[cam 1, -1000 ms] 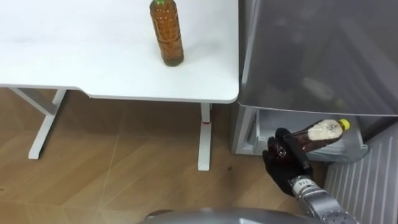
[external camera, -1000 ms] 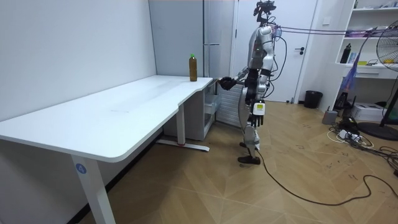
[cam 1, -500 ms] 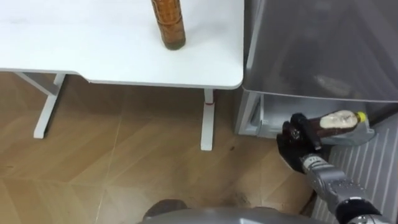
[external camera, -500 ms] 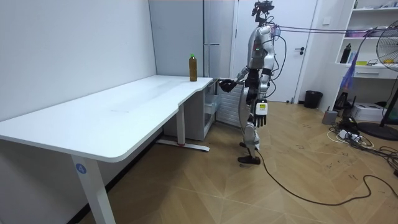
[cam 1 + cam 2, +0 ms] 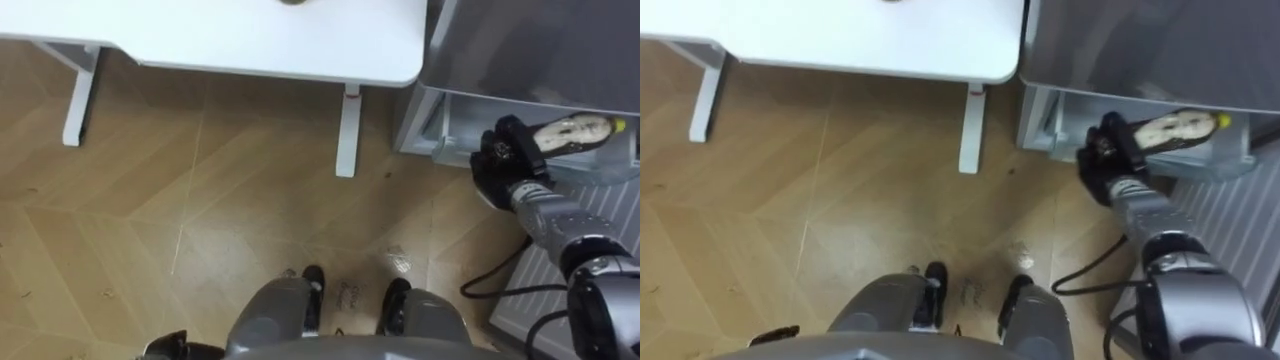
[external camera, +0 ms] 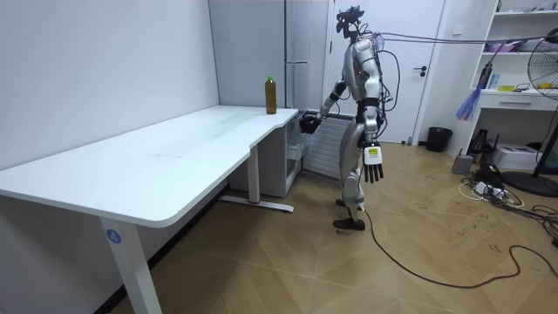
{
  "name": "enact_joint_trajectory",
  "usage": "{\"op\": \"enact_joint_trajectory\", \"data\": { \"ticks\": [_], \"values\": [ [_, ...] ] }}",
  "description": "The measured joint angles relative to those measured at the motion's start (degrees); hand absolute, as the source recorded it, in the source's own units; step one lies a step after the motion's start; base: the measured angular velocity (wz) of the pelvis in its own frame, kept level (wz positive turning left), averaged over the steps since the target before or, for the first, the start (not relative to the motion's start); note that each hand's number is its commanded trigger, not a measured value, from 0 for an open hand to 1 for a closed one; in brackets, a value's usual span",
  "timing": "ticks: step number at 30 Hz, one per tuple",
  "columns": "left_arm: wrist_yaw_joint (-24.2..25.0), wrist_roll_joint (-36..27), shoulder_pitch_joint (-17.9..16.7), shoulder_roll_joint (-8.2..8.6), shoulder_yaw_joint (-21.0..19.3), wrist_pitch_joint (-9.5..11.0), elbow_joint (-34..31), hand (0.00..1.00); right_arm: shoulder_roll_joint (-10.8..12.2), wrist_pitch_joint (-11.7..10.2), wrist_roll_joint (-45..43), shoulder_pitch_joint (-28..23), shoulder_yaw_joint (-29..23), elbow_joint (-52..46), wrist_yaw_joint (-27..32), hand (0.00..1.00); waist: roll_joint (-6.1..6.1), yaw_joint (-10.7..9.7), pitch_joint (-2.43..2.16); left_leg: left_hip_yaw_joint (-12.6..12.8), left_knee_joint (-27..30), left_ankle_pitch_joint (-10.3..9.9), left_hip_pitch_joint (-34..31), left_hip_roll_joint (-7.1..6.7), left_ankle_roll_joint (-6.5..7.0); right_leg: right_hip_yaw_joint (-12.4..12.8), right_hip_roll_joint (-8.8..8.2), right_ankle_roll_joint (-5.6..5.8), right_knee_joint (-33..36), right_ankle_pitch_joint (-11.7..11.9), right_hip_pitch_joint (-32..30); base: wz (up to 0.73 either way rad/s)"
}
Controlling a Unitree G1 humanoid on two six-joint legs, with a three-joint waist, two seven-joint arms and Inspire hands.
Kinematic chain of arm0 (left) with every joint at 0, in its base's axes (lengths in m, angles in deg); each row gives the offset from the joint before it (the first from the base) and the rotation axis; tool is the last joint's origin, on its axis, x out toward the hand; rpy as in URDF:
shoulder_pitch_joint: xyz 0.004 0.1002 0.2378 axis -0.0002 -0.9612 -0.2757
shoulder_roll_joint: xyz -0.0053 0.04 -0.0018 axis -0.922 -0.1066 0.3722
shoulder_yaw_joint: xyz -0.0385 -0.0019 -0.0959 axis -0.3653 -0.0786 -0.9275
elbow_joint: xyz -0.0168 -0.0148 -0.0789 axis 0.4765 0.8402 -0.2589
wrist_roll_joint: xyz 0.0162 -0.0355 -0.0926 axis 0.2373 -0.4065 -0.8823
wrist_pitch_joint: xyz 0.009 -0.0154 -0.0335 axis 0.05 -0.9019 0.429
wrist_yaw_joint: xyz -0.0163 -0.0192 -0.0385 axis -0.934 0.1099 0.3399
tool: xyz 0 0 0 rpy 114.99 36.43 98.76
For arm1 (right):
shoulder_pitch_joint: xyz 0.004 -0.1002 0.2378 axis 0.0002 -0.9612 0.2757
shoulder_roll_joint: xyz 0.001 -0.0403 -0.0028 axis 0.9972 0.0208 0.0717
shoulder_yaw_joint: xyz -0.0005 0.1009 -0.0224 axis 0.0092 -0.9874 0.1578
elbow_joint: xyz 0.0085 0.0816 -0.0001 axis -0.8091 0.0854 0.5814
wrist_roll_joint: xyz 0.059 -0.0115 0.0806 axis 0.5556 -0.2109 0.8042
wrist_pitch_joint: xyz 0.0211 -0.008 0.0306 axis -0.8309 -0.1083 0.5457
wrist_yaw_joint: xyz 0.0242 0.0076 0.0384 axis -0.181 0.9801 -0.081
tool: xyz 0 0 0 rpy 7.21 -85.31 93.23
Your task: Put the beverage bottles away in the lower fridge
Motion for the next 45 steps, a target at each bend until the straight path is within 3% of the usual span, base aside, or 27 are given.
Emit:
{"op": "enact_joint_trajectory", "data": {
  "ticks": [3, 8, 13, 16, 18, 29, 34, 39, 45],
  "values": [
    [-0.11, -0.07, 1.59, -0.63, 1.69, 0.47, -0.11, 0.00, -1.21, -0.05, -0.33, 2.53, 0.06, 0.01, -0.01, 1.00, -0.45, 0.70, 0.34, 0.34, 3.51, -0.17, -4.95, 0.14, 0.24, 0.44, 0.02, -0.26, 2.46, -0.12, -4.55, 0.00],
    [-0.42, 0.01, 3.71, -1.12, 2.73, 1.13, -0.13, 0.00, -2.83, 0.21, -0.68, 4.40, 0.05, -0.02, 0.90, 1.00, -0.98, 1.40, 0.46, 0.28, 7.71, -0.34, -12.44, 0.00, 0.45, 0.65, -0.78, -0.76, 7.30, -0.98, -11.93, 0.09],
    [-1.17, -0.01, 3.77, -1.82, 3.07, 1.18, -0.23, 0.00, -3.29, 0.21, -0.61, 6.61, 0.07, -0.22, 2.87, 1.00, -1.18, 1.37, 0.38, 0.25, 11.36, -0.45, -17.04, 0.09, 0.35, 1.23, -0.87, -1.31, 10.71, -1.21, -16.40, 0.00],
    [-1.50, 0.50, 3.72, -2.12, 3.08, 1.18, -0.45, 0.00, -4.06, 0.19, -1.56, 6.89, 0.15, -0.29, 3.15, 1.00, -1.52, 1.73, 0.28, 0.18, 14.90, -1.90, -18.94, 0.14, 0.15, 1.70, -0.95, -1.45, 13.94, -2.33, -18.34, -0.03],
    [-1.64, 0.56, 3.69, -2.21, 3.07, 1.16, -0.90, 0.00, -4.41, 0.20, -2.81, 7.94, 0.14, -0.29, 3.32, 0.00, -1.56, 1.65, 0.29, 0.15, 17.77, -2.94, -20.64, 0.24, 0.11, 1.89, -1.07, -1.59, 16.51, -3.28, -19.81, 0.00],
    [-1.64, 0.53, 3.43, -3.09, 3.17, 1.18, -1.47, 0.00, -5.06, 0.17, -2.79, 8.96, 0.07, -0.23, 4.19, 0.00, -2.24, 1.63, -0.14, -0.45, 20.99, -3.89, -21.92, 0.44, -0.41, 1.34, -1.32, -1.82, 19.37, -4.19, -20.62, 0.00],
    [-1.80, 0.53, 2.61, -3.50, 3.15, 1.19, -1.67, 0.00, -5.48, -0.41, -2.80, 9.15, 0.04, -0.21, 4.50, 0.00, -2.26, 1.49, -0.18, -0.50, 21.12, -3.92, -21.80, 0.41, -0.31, 1.15, -1.40, -1.76, 19.26, -4.16, -20.30, 0.00],
    [-2.82, 0.47, 0.99, -3.97, 3.18, 1.18, -1.61, 0.00, -7.33, -1.52, -2.79, 10.88, 0.05, -0.22, 4.52, 0.00, -2.24, 1.56, -0.20, -0.51, 21.05, -3.95, -21.63, 0.54, -0.15, 1.04, -1.23, -1.71, 18.78, -4.09, -19.86, 0.00],
    [-2.86, -0.04, 0.57, -4.34, 4.02, 1.17, -1.78, 0.00, -7.44, -1.57, -2.88, 10.89, 0.09, -0.21, 4.95, 0.00, -2.26, 1.48, -0.21, -0.49, 20.54, -3.91, -21.38, 0.48, 0.04, 1.07, -1.27, -1.69, 18.40, -4.11, -19.70, 0.00]
  ]
}}
